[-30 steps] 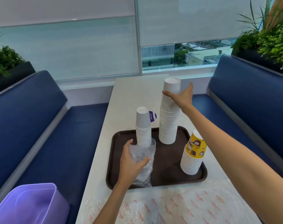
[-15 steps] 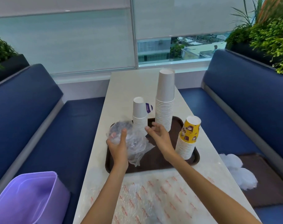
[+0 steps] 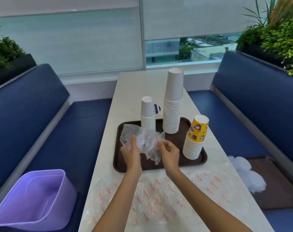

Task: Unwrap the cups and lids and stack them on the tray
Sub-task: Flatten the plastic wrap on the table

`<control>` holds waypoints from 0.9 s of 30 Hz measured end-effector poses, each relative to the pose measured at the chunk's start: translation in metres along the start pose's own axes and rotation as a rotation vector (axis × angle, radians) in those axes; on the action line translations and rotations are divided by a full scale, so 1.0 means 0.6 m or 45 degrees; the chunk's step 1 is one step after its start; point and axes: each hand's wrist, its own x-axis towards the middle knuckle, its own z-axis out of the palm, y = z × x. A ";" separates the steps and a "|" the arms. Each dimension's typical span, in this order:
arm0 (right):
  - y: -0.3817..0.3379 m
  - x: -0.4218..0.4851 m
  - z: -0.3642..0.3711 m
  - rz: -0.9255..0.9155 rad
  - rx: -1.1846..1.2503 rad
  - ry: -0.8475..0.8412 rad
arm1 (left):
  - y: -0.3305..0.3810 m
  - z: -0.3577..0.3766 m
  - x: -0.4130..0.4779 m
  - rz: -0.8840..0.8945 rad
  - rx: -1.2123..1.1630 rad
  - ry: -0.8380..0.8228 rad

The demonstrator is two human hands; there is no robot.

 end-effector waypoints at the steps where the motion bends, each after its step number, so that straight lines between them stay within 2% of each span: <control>1: -0.001 0.004 -0.002 -0.014 -0.004 0.018 | -0.006 -0.007 0.003 0.067 0.128 0.028; 3: 0.000 0.015 -0.006 -0.026 -0.007 0.050 | -0.010 -0.020 0.004 0.270 0.305 0.131; 5: -0.001 0.025 -0.010 -0.022 0.001 0.081 | -0.008 -0.033 0.005 0.406 0.357 0.181; 13: -0.004 0.048 -0.016 0.116 -0.049 -0.029 | -0.003 -0.062 0.010 0.510 0.323 0.200; 19: -0.028 0.063 -0.042 0.055 -0.119 -0.041 | -0.023 -0.116 0.040 0.502 0.514 0.286; 24: -0.044 0.068 -0.061 -0.021 -0.233 -0.059 | -0.040 -0.165 0.063 0.355 0.853 0.403; 27: -0.055 0.070 -0.067 -0.059 -0.248 -0.073 | -0.043 -0.185 0.076 0.290 1.078 0.390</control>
